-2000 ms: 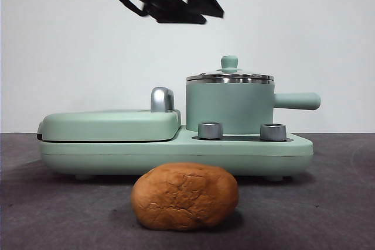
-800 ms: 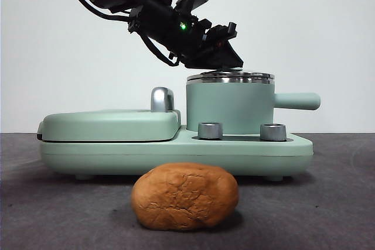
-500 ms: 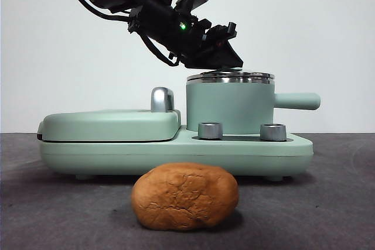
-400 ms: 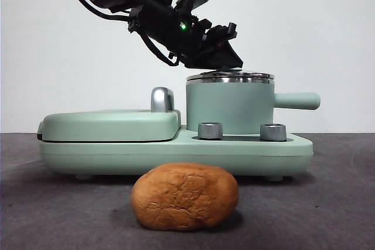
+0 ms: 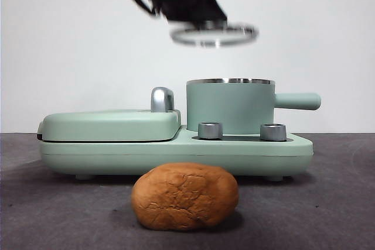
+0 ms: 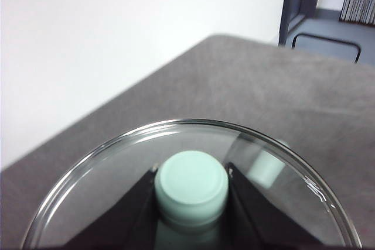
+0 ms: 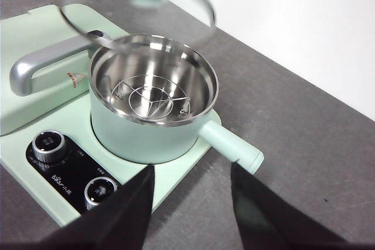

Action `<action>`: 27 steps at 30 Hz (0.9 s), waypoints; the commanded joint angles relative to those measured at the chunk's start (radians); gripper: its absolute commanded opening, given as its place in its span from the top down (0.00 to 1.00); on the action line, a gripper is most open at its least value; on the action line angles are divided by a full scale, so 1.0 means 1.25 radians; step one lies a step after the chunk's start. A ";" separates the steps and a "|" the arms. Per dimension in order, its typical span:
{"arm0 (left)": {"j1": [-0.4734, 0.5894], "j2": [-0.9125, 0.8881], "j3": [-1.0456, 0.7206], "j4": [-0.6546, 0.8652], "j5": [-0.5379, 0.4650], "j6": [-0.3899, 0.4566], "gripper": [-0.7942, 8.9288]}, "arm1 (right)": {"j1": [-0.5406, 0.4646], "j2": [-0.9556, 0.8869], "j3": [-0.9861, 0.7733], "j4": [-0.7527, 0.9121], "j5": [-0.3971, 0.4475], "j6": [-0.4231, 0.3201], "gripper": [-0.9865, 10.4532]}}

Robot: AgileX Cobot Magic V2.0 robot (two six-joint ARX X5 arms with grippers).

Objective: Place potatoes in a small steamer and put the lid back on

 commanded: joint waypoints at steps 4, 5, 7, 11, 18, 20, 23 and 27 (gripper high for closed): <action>0.009 -0.125 0.022 -0.119 -0.004 0.013 0.91 | 0.030 0.004 0.013 0.005 -0.001 0.011 0.73; 0.013 -0.141 0.022 -0.145 -0.008 0.013 0.91 | 0.038 0.004 0.013 0.005 -0.003 0.011 0.73; 0.029 -0.181 0.019 -0.207 -0.012 0.013 0.91 | 0.063 0.004 0.013 0.005 -0.003 0.010 0.73; 0.066 -0.258 -0.006 -0.297 -0.014 0.013 0.91 | 0.124 0.004 0.013 0.006 -0.003 0.007 0.71; 0.139 -0.403 -0.093 -0.359 -0.041 0.003 0.91 | 0.260 0.013 0.013 0.009 0.019 0.005 0.67; 0.159 -0.446 -0.132 -0.358 -0.041 -0.010 0.91 | 0.297 0.026 0.013 0.009 0.032 0.005 0.64; 0.191 -0.513 -0.198 -0.360 -0.041 -0.034 0.91 | 0.347 0.055 0.013 0.009 0.039 0.004 0.63; 0.228 -0.605 -0.298 -0.360 -0.041 -0.072 0.91 | 0.409 0.110 0.013 0.009 0.039 0.005 0.63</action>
